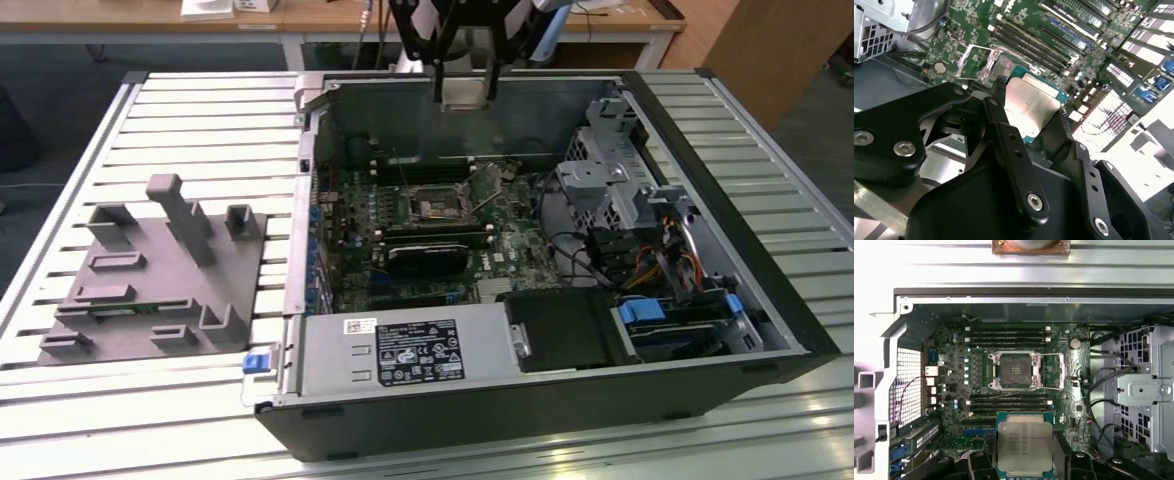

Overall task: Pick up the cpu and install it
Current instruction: 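Pick up the cpu and move it towards the insertion slot, then place the cpu into insertion slot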

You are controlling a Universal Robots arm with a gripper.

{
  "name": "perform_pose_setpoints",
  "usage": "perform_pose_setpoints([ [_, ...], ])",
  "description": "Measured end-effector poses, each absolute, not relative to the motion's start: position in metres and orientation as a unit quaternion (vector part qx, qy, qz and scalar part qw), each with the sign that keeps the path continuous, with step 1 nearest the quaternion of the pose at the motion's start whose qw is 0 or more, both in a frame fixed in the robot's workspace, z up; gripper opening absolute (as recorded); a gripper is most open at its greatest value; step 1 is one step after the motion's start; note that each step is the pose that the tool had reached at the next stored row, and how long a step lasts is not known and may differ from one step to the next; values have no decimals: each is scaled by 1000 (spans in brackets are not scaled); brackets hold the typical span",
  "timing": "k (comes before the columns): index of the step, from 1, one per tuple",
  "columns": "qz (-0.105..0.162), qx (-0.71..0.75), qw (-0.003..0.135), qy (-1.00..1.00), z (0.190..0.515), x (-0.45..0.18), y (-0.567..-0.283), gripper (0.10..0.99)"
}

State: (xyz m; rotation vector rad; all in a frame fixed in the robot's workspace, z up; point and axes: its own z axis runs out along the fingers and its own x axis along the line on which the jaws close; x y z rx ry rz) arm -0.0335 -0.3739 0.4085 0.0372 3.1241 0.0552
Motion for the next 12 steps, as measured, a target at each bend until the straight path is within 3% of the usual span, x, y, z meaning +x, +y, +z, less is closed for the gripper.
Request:
perform_pose_setpoints([
  [12,17,16,9,1000,408,-27,-369,537],
])
